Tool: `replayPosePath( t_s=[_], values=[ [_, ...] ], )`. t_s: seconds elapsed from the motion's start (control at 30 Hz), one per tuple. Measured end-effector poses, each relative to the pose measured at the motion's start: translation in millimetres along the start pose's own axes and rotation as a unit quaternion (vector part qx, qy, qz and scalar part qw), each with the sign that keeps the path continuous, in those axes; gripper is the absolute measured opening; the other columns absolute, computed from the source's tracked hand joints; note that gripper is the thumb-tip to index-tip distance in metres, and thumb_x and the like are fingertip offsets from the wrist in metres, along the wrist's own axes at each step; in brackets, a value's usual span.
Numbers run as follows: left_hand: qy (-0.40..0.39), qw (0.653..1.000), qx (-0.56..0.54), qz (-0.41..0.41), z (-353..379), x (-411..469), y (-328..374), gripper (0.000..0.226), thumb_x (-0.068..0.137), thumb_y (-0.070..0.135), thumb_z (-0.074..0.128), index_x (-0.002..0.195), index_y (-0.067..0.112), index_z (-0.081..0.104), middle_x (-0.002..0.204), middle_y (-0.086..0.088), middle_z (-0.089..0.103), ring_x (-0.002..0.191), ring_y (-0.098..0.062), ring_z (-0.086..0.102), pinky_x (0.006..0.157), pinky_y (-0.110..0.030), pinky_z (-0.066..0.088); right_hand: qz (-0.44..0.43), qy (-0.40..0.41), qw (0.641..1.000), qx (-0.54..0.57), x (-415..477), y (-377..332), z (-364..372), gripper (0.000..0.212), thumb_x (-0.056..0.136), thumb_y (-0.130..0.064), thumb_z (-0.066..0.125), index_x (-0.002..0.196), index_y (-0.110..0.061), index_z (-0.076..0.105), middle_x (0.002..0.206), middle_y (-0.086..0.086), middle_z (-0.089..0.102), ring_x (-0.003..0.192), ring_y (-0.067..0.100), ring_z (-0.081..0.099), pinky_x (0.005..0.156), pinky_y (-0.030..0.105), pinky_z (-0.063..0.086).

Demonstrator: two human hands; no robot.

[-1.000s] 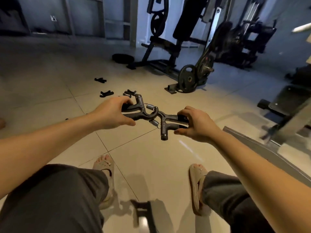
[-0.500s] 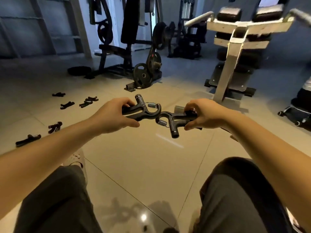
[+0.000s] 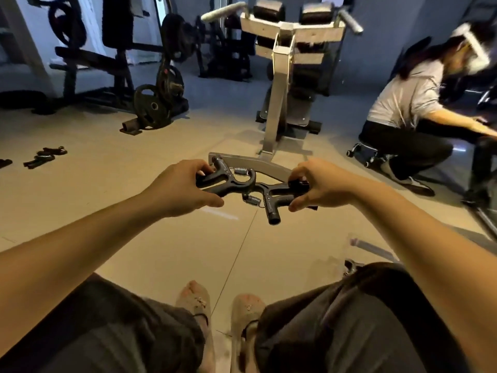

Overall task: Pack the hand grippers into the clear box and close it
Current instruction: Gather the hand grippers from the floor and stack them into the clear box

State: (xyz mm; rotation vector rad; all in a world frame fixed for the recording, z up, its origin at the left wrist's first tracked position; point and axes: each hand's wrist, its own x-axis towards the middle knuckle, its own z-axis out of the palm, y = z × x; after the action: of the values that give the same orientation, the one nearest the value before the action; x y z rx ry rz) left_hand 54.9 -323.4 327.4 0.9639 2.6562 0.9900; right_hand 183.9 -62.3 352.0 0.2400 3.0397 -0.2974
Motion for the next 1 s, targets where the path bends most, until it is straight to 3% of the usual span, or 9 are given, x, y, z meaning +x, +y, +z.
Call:
replayPosePath(
  t_s=[0.17,0.37,0.53,0.73,0.87,1.0],
  values=[
    [-0.058,0.998,-0.004,0.034,37.9,10.9,40.1,0.058,0.073,0.030,0.089,0.122,0.022,0.059,0.107,0.004,0.063,0.080,-0.008,0.063,0.055,-0.020,0.047,0.061,-0.031,0.997,-0.035,-42.7,45.1,-3.7,0.044,0.079,-0.041,0.081,0.115,-0.024,0.064,0.105,-0.003,0.063,0.092,0.013,0.059,0.075,0.023,0.046],
    [-0.133,0.991,0.009,0.034,103.4,26.6,80.7,0.058,0.072,0.033,0.089,0.120,0.021,0.058,0.108,-0.003,0.068,0.083,-0.015,0.066,0.062,-0.027,0.056,0.135,-0.063,0.988,-0.049,-80.6,106.7,9.1,0.046,0.077,-0.047,0.081,0.113,-0.022,0.066,0.103,-0.003,0.064,0.095,0.017,0.058,0.086,0.037,0.051],
    [-0.174,0.984,0.018,0.040,154.9,41.7,108.0,0.060,0.072,0.033,0.089,0.121,0.022,0.057,0.108,-0.002,0.066,0.083,-0.014,0.066,0.060,-0.025,0.053,0.176,-0.082,0.981,-0.024,-102.9,167.3,38.4,0.048,0.076,-0.048,0.082,0.112,-0.020,0.066,0.102,-0.002,0.066,0.095,0.019,0.061,0.091,0.042,0.053],
    [-0.196,0.972,0.094,0.085,202.7,63.9,136.0,0.061,0.072,0.039,0.088,0.122,0.023,0.057,0.110,0.002,0.065,0.089,-0.015,0.063,0.074,-0.031,0.054,0.242,-0.093,0.966,-0.008,-105.5,247.0,87.7,0.046,0.074,-0.047,0.083,0.106,-0.018,0.066,0.098,0.000,0.067,0.089,0.020,0.062,0.083,0.039,0.056],
    [-0.182,0.973,0.104,0.095,229.7,79.7,149.4,0.061,0.072,0.042,0.087,0.122,0.024,0.057,0.109,0.003,0.063,0.090,-0.018,0.062,0.075,-0.034,0.054,0.292,-0.095,0.952,0.008,-98.5,293.8,137.9,0.040,0.070,-0.044,0.086,0.093,-0.019,0.065,0.080,-0.002,0.068,0.072,0.016,0.064,0.062,0.030,0.050],
    [-0.179,0.974,0.082,0.115,255.4,97.2,157.1,0.060,0.073,0.040,0.087,0.124,0.022,0.059,0.109,0.006,0.059,0.098,-0.017,0.059,0.079,-0.032,0.049,0.318,-0.078,0.945,-0.017,-81.3,325.1,180.9,0.033,0.072,-0.042,0.082,0.089,-0.022,0.062,0.084,-0.001,0.065,0.077,0.020,0.063,0.068,0.033,0.053]
  ],
)
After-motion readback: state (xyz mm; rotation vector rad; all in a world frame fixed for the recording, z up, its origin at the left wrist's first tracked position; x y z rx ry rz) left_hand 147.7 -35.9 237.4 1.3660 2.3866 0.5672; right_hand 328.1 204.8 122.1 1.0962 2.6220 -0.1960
